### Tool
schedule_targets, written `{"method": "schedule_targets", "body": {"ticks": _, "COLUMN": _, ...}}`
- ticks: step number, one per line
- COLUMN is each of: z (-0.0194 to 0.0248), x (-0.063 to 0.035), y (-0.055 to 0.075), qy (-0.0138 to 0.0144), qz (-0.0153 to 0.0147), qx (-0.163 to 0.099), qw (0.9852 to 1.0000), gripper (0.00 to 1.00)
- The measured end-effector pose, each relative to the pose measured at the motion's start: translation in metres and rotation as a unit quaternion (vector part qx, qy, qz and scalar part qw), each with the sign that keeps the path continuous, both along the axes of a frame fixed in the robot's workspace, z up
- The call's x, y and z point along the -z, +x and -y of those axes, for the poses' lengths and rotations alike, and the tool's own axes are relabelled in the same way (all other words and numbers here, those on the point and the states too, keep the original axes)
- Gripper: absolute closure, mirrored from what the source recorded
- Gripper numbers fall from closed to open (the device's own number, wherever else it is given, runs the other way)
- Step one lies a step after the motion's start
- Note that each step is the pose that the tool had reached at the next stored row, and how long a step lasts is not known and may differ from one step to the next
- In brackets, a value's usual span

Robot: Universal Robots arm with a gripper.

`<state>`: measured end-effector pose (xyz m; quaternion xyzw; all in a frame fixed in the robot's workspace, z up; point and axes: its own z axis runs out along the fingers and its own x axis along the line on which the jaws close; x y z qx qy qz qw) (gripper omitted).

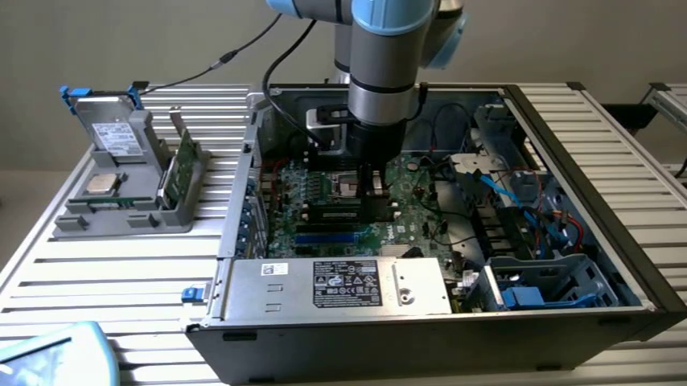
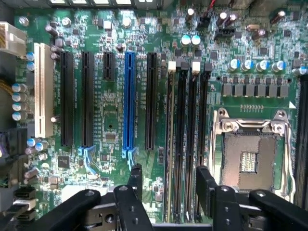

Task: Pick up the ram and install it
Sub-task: 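Insert the ram into the slot, then press down the ram until it locks into place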

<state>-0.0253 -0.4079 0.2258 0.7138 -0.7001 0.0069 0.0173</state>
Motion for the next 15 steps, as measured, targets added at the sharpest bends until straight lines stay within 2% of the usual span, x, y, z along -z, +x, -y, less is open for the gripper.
{"method": "schedule_targets", "body": {"ticks": 4, "z": 0.0, "x": -0.0054, "y": -0.0008, "qy": 0.0, "qz": 0.0, "qx": 0.0, "qw": 1.0, "gripper": 0.43}}
{"method": "schedule_targets", "body": {"ticks": 15, "z": 0.0, "x": -0.0056, "y": -0.001, "qy": 0.0, "qz": 0.0, "qx": 0.0, "qw": 1.0, "gripper": 0.43}}
